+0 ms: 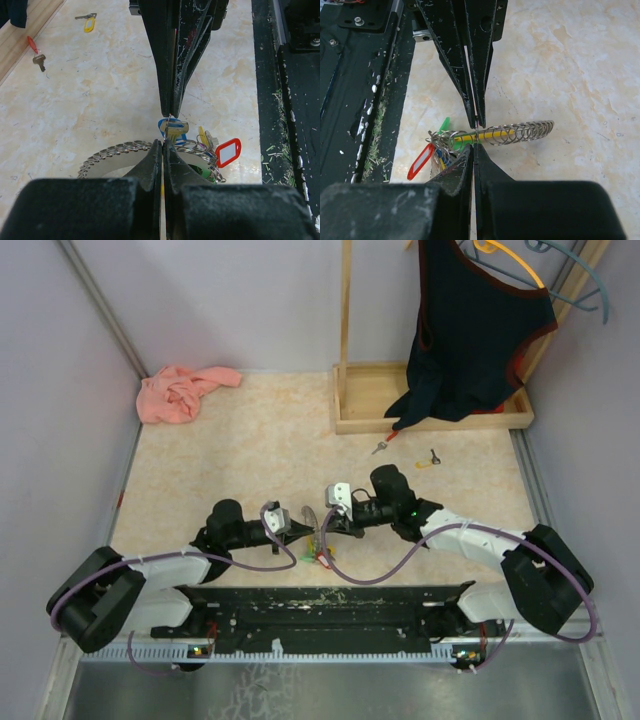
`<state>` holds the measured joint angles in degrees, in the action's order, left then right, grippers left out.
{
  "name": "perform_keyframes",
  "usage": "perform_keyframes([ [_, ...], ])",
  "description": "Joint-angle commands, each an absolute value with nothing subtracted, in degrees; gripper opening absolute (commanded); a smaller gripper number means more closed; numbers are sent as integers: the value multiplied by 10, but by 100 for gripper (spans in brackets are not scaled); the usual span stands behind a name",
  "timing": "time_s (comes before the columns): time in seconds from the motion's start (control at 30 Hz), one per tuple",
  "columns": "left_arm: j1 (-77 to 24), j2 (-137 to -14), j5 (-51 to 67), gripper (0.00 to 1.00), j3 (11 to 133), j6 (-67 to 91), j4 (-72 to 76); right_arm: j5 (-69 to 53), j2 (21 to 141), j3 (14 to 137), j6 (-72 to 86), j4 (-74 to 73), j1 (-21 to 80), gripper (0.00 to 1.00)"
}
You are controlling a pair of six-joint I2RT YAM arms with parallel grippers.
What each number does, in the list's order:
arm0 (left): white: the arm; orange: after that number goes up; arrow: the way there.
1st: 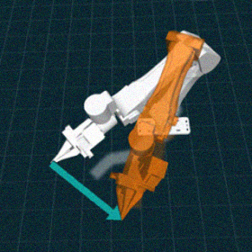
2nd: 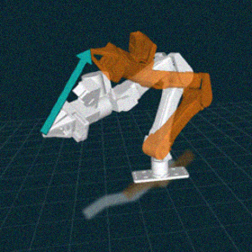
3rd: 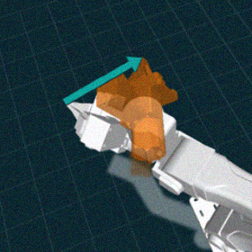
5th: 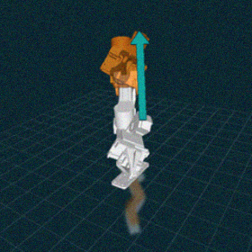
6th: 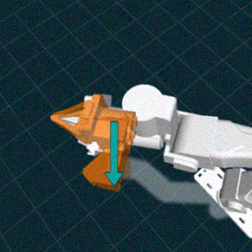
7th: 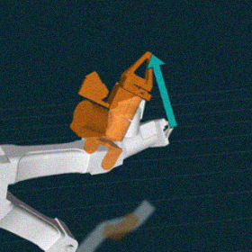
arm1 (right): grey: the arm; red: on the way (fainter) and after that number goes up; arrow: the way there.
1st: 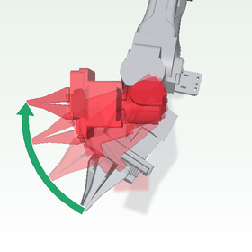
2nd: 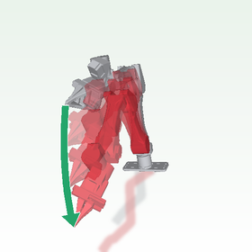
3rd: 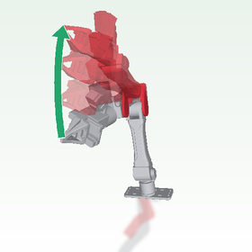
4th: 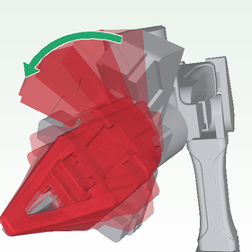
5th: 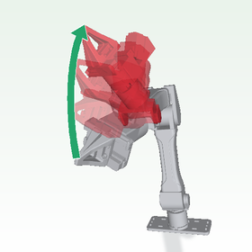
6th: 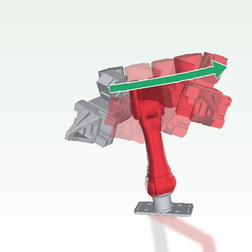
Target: Put the keys on the keyring
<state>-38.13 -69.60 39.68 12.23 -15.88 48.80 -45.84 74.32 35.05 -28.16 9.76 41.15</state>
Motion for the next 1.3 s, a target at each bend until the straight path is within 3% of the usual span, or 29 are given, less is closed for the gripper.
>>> perform_keyframes([
  [0.0,-380,-695,413,1,139,-157,507,-470,747,383,-287,116,417,0],
  [1.03,-379,-700,404,1,116,-117,588,-479,772,366,-218,201,425,0],
  [1.27,-378,-693,351,1,106,-128,566,-398,735,352,-190,174,425,0],
])
